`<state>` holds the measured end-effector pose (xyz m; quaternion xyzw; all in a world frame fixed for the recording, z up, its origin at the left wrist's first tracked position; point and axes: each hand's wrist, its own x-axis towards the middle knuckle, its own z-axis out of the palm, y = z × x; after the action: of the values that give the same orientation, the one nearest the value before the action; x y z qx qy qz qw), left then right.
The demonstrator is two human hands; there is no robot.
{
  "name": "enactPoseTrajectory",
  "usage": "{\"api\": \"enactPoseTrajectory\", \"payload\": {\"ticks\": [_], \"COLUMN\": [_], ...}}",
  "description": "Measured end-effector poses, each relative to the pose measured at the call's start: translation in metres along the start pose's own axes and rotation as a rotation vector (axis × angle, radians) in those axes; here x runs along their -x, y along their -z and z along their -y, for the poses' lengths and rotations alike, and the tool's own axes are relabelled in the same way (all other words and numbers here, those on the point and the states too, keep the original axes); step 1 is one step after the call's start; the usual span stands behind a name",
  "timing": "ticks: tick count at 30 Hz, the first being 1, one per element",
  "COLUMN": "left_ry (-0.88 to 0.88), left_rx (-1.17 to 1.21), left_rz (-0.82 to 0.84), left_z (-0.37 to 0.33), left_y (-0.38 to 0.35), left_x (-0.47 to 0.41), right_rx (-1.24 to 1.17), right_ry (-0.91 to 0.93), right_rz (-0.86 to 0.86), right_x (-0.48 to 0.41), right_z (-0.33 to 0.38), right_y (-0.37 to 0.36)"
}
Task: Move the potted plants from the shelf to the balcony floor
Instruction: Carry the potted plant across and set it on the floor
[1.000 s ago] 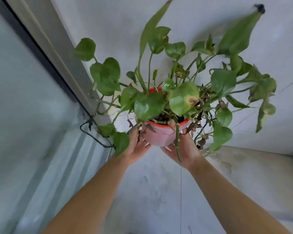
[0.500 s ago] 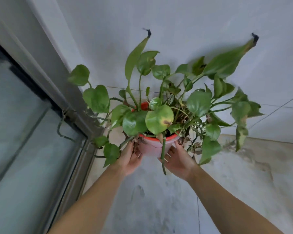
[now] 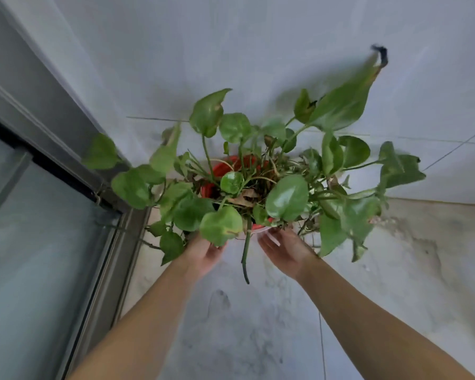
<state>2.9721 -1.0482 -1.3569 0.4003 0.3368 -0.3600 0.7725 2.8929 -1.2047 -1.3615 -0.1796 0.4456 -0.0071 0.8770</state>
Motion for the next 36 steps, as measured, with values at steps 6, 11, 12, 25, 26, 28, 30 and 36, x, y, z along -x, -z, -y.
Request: {"api": "enactPoseTrajectory", "payload": {"ticks": [6, 11, 12, 25, 26, 28, 30, 36], "left_ry": [-0.005, -0.049, -0.048, -0.035, -0.037, -0.031, -0.03, 0.004], "left_rx": [-0.046, -0.194, -0.186, 0.194, 0.175, 0.151, 0.174, 0.162], "left_rz": [-0.024, -0.032, -0.027, 0.004, -0.003, -0.011, -0.01, 0.009], "left_z": [0.003, 0.008, 0.008, 0.042, 0.046, 0.053, 0.053, 0.047], "left_y": [0.001, 0.004, 0.003, 0.016, 0.016, 0.018, 0.018, 0.012], "left_x": [0.005, 0.009, 0.01, 0.021, 0.024, 0.028, 0.028, 0.037], "right_rx": [0.015, 0.047, 0.049, 0.062, 0.054, 0.001, -0.029, 0.058], "right_ry": [0.012, 0.002, 0.003, 0.011, 0.008, 0.006, -0.001, -0.035], "right_rz": [-0.01, -0.014, -0.024, -0.014, -0.02, -0.039, -0.03, -0.014], "right_x": [0.0, 0.01, 0.011, 0.03, 0.031, 0.033, 0.036, 0.049], "right_z": [-0.008, -0.015, -0.015, -0.024, -0.026, -0.031, -0.034, -0.04], "right_y": [0.002, 0.006, 0.005, 0.005, 0.005, 0.006, 0.004, 0.004]}}
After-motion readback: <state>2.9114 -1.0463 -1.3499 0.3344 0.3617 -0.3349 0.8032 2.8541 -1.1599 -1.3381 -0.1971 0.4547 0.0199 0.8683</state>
